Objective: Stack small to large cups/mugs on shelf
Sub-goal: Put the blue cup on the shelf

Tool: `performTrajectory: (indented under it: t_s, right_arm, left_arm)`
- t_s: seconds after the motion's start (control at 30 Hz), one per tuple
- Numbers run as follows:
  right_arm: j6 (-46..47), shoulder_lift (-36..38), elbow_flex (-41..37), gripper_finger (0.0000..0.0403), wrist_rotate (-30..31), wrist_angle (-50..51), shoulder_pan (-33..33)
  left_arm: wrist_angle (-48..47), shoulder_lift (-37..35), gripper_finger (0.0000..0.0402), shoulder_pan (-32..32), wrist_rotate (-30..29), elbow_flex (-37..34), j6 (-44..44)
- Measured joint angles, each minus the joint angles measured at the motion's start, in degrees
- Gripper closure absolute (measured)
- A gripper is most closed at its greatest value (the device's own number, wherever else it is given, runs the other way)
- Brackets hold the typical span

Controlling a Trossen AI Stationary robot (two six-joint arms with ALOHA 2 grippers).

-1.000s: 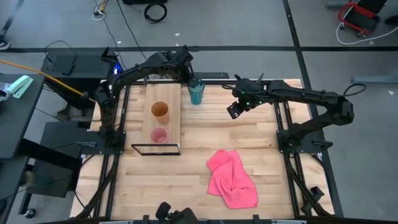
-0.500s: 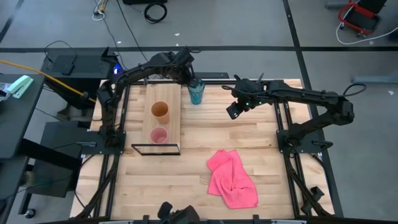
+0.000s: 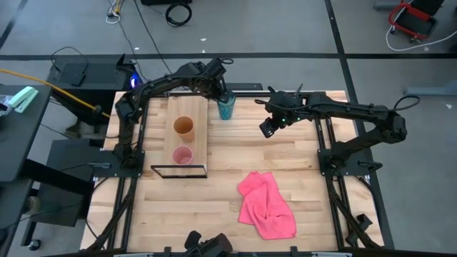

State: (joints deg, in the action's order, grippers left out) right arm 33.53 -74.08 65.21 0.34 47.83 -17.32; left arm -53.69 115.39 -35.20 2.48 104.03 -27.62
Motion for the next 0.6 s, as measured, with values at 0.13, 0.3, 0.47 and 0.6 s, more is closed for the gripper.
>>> performTrajectory:
  t_s: [0.13, 0.3, 0.47, 0.6]
  right_arm:
    - [-0.2, 0.0, 0.0, 0.0298, 0.0, -0.3, 0.0]
    - [-0.6, 0.0, 0.0, 0.0298, 0.0, -0.3, 0.0]
    - [-0.8, 0.0, 0.0, 0.0298, 0.0, -0.3, 0.0]
    - [-1.0, 0.0, 0.0, 0.0298, 0.0, -0.3, 0.0]
  left_arm:
    - [0.4, -0.1, 0.03, 0.0, 0.0, 0.1, 0.0]
    - [0.2, -0.1, 0.0343, -0.3, 0.0, 0.1, 0.2]
    - [0.3, -0.1, 0.0388, -0.3, -0.1, 0.1, 0.4]
    - [0.1, -0.1, 0.0383, -0.2, 0.2, 0.1, 0.4]
